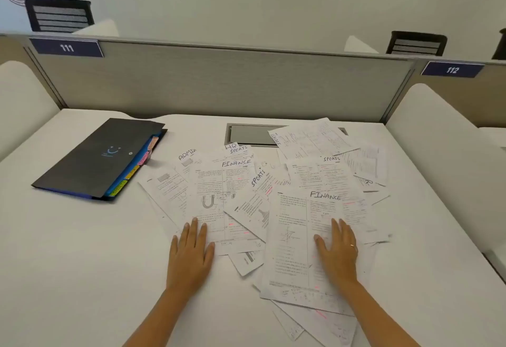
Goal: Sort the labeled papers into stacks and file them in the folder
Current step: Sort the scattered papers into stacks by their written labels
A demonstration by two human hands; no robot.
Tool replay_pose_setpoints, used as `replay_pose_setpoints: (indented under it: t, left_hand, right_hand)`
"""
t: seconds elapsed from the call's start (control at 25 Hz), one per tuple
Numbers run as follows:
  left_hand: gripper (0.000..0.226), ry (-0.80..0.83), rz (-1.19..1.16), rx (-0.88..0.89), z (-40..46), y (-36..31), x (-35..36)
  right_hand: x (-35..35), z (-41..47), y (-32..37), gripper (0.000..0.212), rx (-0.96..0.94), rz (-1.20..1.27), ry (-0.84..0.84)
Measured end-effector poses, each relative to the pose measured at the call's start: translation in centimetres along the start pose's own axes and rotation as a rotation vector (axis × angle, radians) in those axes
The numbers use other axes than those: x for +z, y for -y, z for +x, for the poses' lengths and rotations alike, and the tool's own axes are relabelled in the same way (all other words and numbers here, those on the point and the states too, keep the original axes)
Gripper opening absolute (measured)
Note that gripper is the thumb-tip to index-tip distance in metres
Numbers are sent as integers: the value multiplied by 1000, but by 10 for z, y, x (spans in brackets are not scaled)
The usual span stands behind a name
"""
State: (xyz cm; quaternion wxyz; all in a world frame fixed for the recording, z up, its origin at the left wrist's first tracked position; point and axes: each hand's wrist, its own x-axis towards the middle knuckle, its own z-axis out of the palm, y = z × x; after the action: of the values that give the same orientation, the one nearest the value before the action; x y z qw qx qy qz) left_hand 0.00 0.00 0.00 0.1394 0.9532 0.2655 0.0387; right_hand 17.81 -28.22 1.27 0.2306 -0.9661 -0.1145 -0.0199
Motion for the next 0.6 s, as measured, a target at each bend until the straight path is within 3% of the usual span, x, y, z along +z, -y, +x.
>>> replay_pose_setpoints:
  t: [0.08,0.2,0.32,0.6]
  left_hand:
    - [67,-21,-16,-28,-2,0,-4]
    - [61,-61,-27,-48,0,0,-3]
    - [51,-75,-154,-216,20,-8,-20]
    - [60,-12,-366,-445,91,-7,-53]
  right_hand:
    - [-9,7,6,73,212,154,43]
    - [-22,23,7,87,311,140,90]
    - [-29,39,5,90,361,219,135]
    - [-41,78,7,20,404,600,123]
